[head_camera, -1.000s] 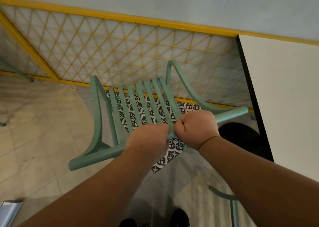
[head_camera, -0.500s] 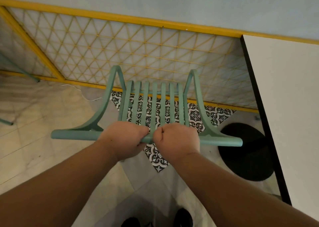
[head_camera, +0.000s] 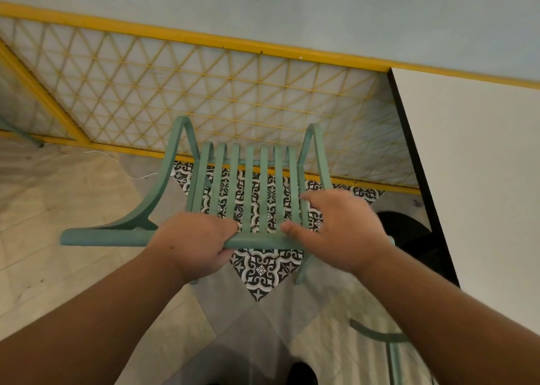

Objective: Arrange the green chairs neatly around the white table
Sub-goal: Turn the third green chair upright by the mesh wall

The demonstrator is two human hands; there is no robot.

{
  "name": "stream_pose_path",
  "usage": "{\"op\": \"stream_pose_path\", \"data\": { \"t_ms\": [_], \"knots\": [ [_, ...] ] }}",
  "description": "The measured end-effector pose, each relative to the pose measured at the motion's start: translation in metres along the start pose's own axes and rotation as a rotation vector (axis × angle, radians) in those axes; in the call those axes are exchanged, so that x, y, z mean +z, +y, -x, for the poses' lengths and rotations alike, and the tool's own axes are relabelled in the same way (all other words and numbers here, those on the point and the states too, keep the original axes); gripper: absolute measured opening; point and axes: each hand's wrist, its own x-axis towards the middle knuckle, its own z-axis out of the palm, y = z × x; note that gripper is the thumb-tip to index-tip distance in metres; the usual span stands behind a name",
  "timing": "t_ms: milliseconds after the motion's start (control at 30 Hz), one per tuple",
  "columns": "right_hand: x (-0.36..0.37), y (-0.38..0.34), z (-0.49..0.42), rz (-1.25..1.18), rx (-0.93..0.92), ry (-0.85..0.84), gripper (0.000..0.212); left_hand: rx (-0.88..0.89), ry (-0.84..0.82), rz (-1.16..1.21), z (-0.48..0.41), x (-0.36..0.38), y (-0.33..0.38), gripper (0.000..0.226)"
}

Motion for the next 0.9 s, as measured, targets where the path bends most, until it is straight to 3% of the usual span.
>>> {"op": "stream_pose_path", "data": {
  "t_ms": [200, 400, 600, 733, 800, 900],
  "knots": [
    [-0.014, 0.047, -0.003, 0.084, 0.17, 0.057, 0.092, -0.015, -0.006, -0.013, 0.0, -0.003, 0.004, 0.02],
    [0.016, 0.035, 0.008, 0.23, 0.274, -0.266, 0.107, -0.035, 0.03, 0.007, 0.001, -0.003, 0.005, 0.029],
    [0.016, 0.036, 0.004, 0.262, 0.289, -0.269, 0.098, -0.275, -0.074, 0.14, -0.005, -0.015, 0.029, 0.037],
    [0.014, 0.04, 0.002, 0.264, 0.261, -0.276, 0.073, -0.142, 0.018, 0.141, -0.029, -0.03, 0.09, 0.043],
    [0.01, 0.04, 0.001, 0.322, 0.176, -0.324, 0.049, -0.088, -0.014, 0.169, -0.04, -0.03, 0.118, 0.033],
    [0.009, 0.044, -0.002, 0.373, 0.107, -0.357, 0.039, -0.139, -0.046, 0.182, -0.054, -0.024, 0.131, 0.018]
  ]
}}
